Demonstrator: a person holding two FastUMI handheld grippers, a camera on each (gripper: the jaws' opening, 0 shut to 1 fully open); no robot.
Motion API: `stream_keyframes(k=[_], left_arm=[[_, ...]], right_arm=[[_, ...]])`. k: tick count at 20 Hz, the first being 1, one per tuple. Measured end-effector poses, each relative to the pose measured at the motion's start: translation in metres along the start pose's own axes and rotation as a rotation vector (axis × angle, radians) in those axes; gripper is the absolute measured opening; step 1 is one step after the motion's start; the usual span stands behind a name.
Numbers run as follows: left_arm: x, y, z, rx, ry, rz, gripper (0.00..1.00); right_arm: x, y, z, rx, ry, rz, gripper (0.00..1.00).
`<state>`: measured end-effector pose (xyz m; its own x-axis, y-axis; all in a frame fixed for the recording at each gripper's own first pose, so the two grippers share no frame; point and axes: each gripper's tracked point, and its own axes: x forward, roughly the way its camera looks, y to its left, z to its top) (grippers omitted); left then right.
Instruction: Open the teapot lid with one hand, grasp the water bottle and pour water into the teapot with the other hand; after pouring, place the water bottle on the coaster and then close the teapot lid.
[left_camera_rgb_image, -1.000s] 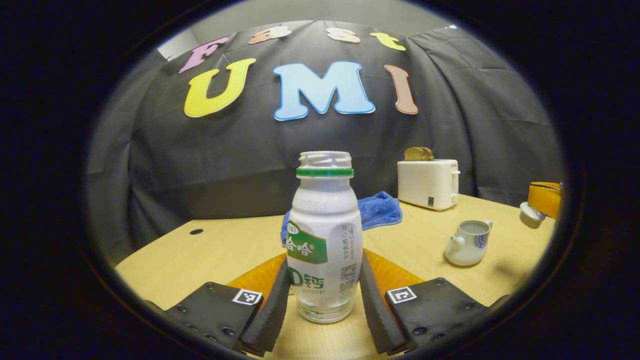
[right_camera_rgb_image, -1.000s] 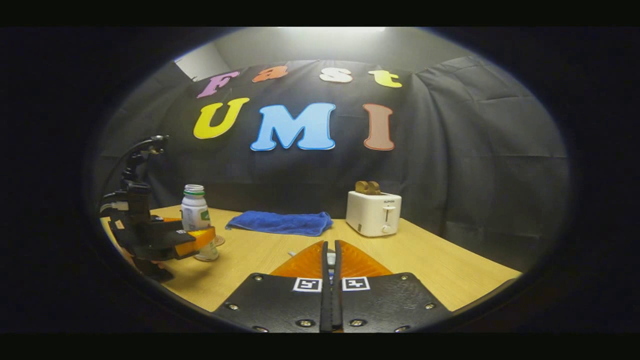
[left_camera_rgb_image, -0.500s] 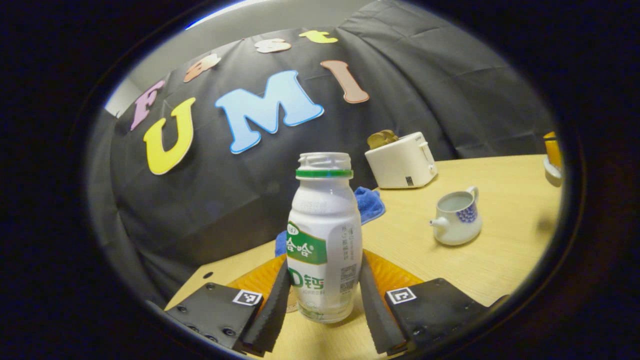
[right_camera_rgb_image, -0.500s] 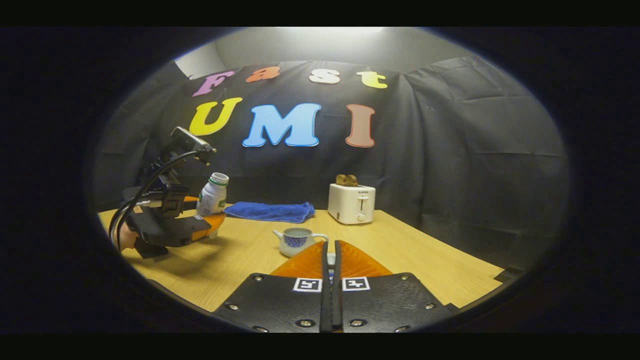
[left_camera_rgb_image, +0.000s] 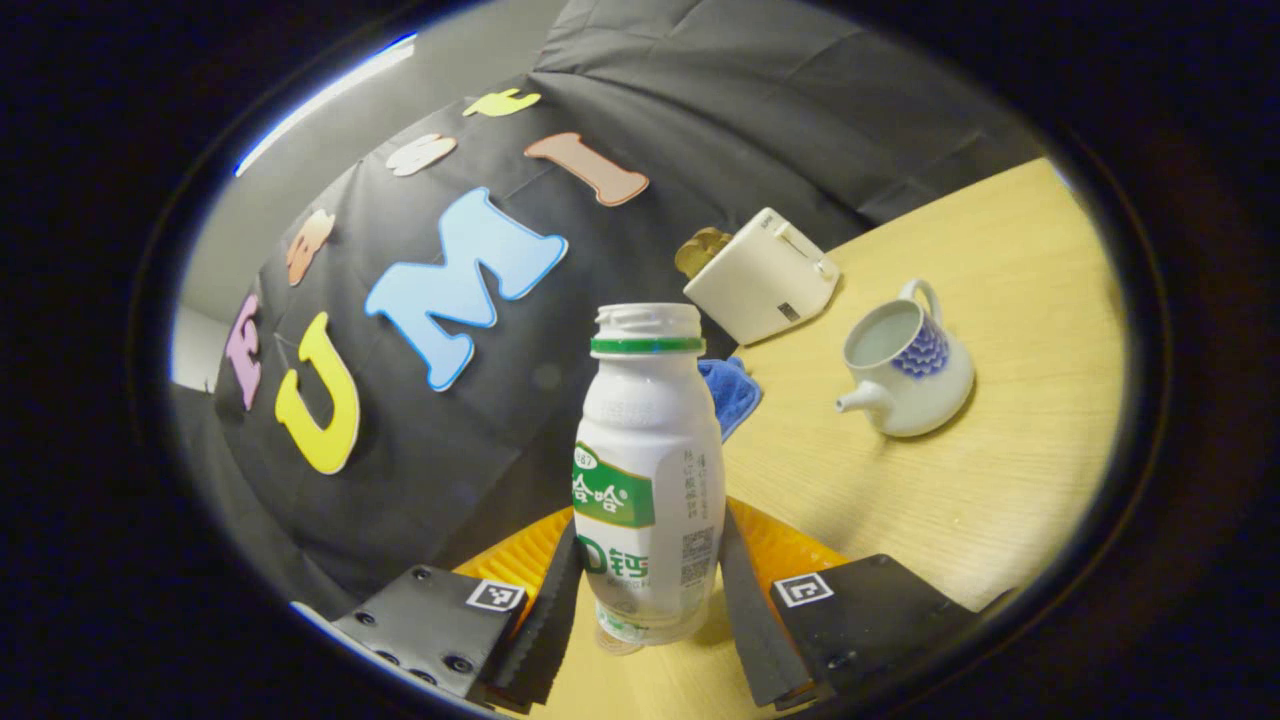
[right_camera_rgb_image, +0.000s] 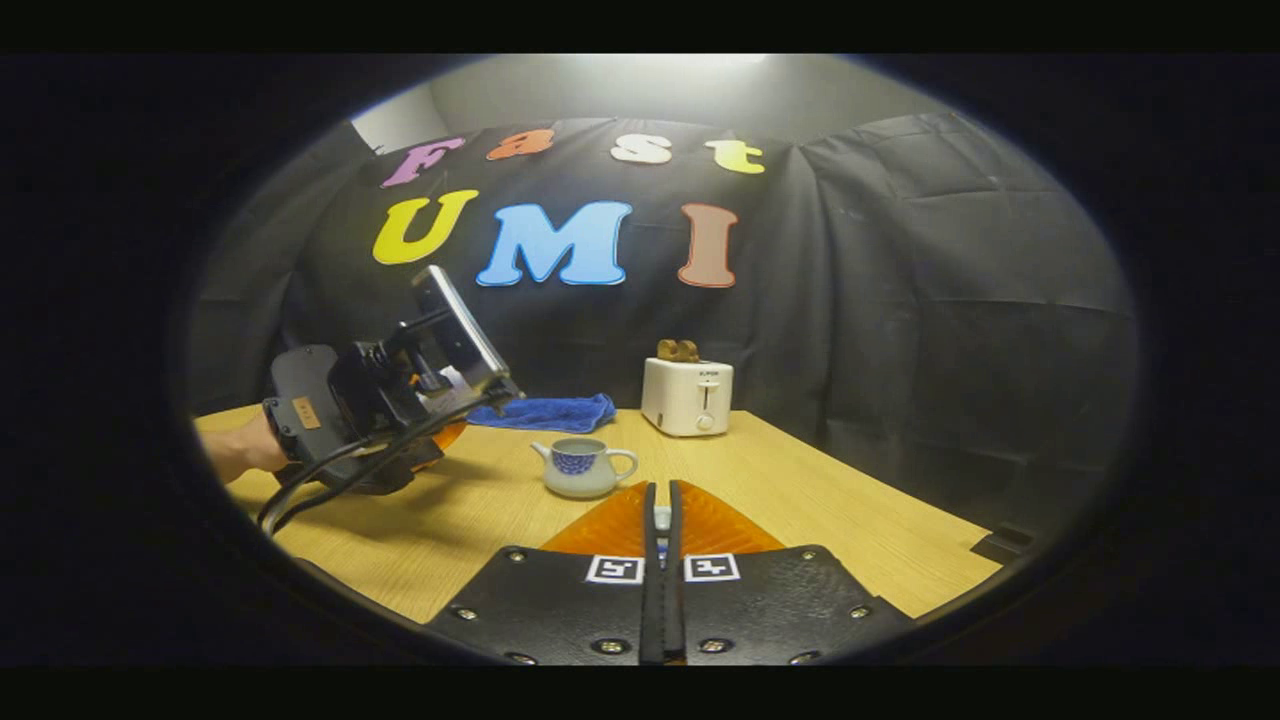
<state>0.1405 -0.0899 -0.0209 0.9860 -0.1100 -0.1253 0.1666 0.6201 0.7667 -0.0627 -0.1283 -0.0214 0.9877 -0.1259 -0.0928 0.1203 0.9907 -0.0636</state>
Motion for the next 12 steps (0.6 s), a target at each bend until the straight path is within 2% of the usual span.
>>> stream_keyframes(k=[1,2,3,5,6,8,12], left_arm=[[0.002,-0.002,0.001,0.032,0.003,0.003,0.76],[0.005,-0.005,0.001,0.055,0.002,0.004,0.82],[0.007,-0.009,0.001,0.074,0.007,-0.006,0.75],[0.01,-0.013,0.003,0.109,0.012,-0.023,0.75],[0.009,-0.013,0.003,0.12,0.005,-0.018,0.8],[0.009,-0.012,0.006,0.15,0.005,-0.015,0.75],[0.016,-0.017,0.004,0.251,0.022,-0.025,0.75]], right_arm=[[-0.001,-0.001,-0.002,0.003,0.004,0.001,0.0],[-0.002,0.0,-0.003,0.009,0.007,0.004,0.0],[-0.003,-0.001,-0.005,0.012,0.009,0.003,0.0],[-0.003,-0.004,-0.006,0.004,-0.001,-0.006,0.0],[-0.003,-0.005,-0.006,-0.005,-0.001,-0.011,0.0],[-0.002,-0.007,-0.008,0.006,0.0,-0.01,0.0],[-0.003,-0.007,-0.007,0.011,-0.005,-0.006,0.0]])
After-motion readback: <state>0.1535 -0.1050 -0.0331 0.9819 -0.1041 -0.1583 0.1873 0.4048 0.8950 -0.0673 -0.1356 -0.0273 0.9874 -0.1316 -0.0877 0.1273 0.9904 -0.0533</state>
